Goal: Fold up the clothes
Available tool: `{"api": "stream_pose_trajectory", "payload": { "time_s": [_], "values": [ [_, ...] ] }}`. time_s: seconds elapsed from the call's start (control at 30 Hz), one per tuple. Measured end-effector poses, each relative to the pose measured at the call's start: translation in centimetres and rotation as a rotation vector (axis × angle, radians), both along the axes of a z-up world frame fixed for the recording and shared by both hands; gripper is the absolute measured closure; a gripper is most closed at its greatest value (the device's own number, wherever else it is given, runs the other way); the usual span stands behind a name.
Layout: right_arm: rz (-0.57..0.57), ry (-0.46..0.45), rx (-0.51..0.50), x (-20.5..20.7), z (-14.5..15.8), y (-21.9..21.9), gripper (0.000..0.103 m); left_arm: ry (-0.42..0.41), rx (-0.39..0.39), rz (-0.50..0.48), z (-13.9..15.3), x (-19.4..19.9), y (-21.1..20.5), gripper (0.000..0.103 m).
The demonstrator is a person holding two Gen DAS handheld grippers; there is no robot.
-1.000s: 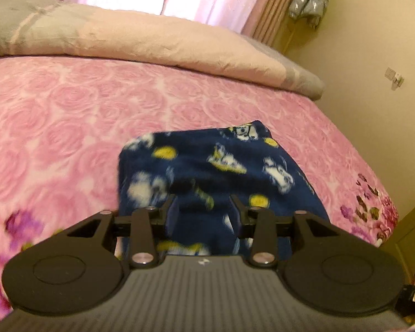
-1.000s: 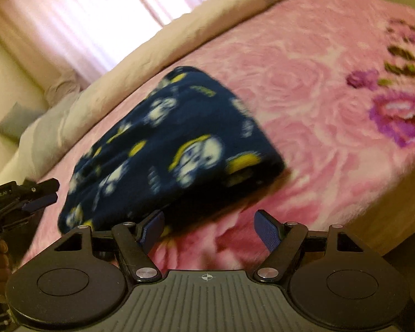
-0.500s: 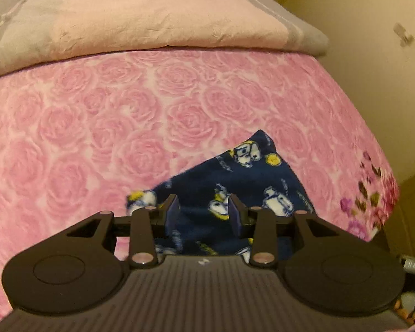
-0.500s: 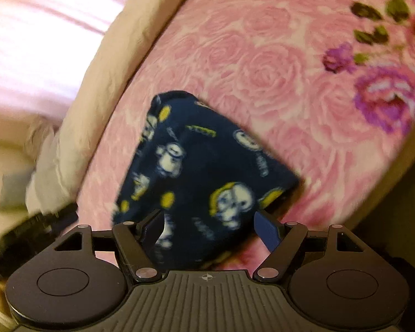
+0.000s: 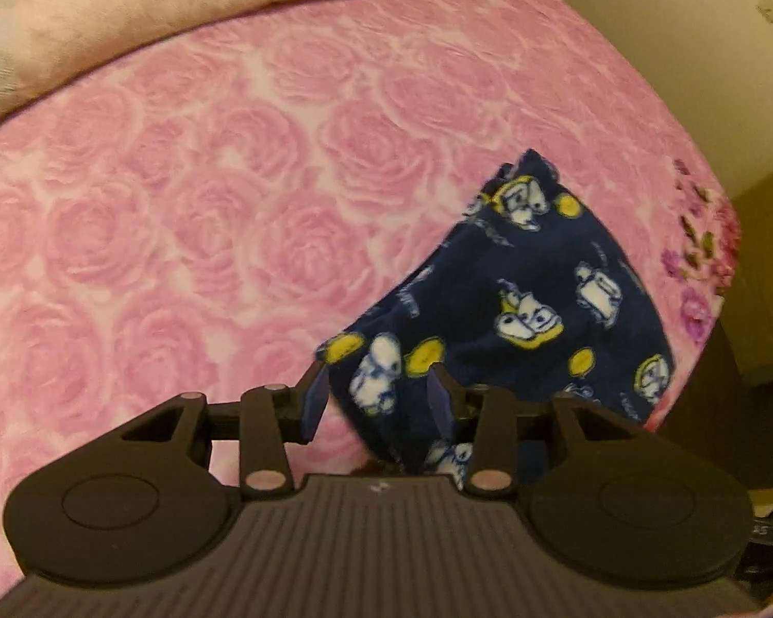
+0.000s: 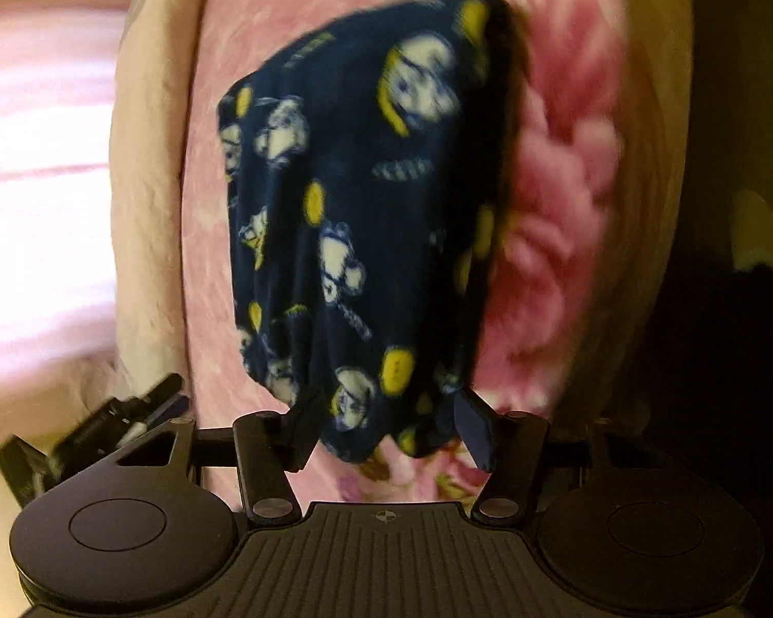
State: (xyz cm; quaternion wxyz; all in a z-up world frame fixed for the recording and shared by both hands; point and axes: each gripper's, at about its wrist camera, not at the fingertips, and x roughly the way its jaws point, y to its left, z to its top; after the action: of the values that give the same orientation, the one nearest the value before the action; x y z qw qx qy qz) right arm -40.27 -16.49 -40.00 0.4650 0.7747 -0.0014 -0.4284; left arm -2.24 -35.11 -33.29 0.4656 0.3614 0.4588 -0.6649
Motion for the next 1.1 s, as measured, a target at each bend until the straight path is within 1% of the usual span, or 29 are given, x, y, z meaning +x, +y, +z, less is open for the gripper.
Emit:
{"api": "stream_pose_trajectory", "payload": {
  "time_s": [0.07, 0.13, 0.3, 0.47, 0.53, 0.57, 0.6, 0.63, 0.67, 0.7, 0.77, 0.8, 0.83, 0.93, 0.97, 1.0, 1.03, 1.07, 1.1],
  "values": [
    [-0.056, -0.029, -0.026, 0.4, -0.9, 0.3, 0.043, 0.041, 0.018, -0.016, -1.1, 0.1, -0.8, 0.063],
    [-0.110, -0.052, -0.032, 0.7, -1.9, 0.7, 0.043, 0.071, 0.035, -0.033, -2.2, 0.1, -1.4, 0.063],
    [-0.244, -0.064, -0.007, 1.3, -4.4, 1.9, 0.043, 0.115, 0.066, -0.094, -4.4, -0.5, -3.0, 0.061],
    [-0.323, -0.051, -0.049, 1.6, -5.4, 2.3, 0.044, 0.146, 0.085, -0.170, -6.4, -1.4, -4.9, 0.059],
    [-0.326, -0.047, -0.063, 1.8, -5.6, 2.3, 0.059, 0.177, 0.111, -0.179, -7.4, -1.6, -5.8, 0.060],
    [-0.325, -0.044, -0.070, 2.0, -5.7, 2.4, 0.072, 0.206, 0.128, -0.178, -7.9, -1.6, -6.2, 0.062],
    [-0.319, -0.038, -0.075, 2.1, -5.8, 2.3, 0.079, 0.236, 0.144, -0.176, -8.3, -1.5, -6.5, 0.069],
    [-0.313, -0.033, -0.085, 2.2, -5.8, 2.3, 0.087, 0.262, 0.157, -0.175, -8.7, -1.4, -6.8, 0.092],
    [-0.310, -0.015, -0.091, 2.2, -5.6, 2.4, 0.102, 0.280, 0.163, -0.178, -8.9, -1.2, -7.0, 0.100],
    [-0.307, 0.009, -0.095, 2.2, -5.4, 2.5, 0.103, 0.294, 0.164, -0.182, -9.1, -1.0, -7.1, 0.099],
    [-0.300, 0.067, -0.104, 2.2, -4.8, 2.7, 0.103, 0.306, 0.138, -0.204, -9.1, -0.3, -7.1, 0.099],
    [-0.290, 0.112, -0.106, 2.1, -4.4, 2.9, 0.103, 0.300, 0.128, -0.214, -9.3, 0.0, -7.1, 0.099],
    [-0.277, 0.136, -0.098, 2.2, -4.5, 3.1, 0.103, 0.282, 0.124, -0.222, -9.6, 0.1, -7.2, 0.098],
    [-0.236, 0.180, -0.065, 2.5, -5.1, 3.3, 0.103, 0.236, 0.124, -0.253, -10.4, -0.2, -7.4, 0.094],
    [-0.219, 0.198, -0.070, 2.5, -5.0, 3.2, 0.103, 0.235, 0.130, -0.264, -10.3, -0.4, -7.6, 0.094],
    [-0.202, 0.218, -0.083, 2.5, -4.7, 3.1, 0.103, 0.232, 0.134, -0.276, -10.1, -0.6, -7.7, 0.091],
    [-0.181, 0.236, -0.086, 2.4, -4.3, 3.0, 0.103, 0.223, 0.129, -0.290, -9.7, -0.7, -7.9, 0.085],
    [-0.158, 0.255, -0.086, 2.2, -4.0, 2.7, 0.101, 0.217, 0.119, -0.300, -9.2, -0.6, -8.1, 0.082],
    [-0.151, 0.261, -0.090, 1.8, -3.6, 2.6, 0.078, 0.226, 0.104, -0.303, -8.6, -0.4, -8.4, 0.077]
  ]
}}
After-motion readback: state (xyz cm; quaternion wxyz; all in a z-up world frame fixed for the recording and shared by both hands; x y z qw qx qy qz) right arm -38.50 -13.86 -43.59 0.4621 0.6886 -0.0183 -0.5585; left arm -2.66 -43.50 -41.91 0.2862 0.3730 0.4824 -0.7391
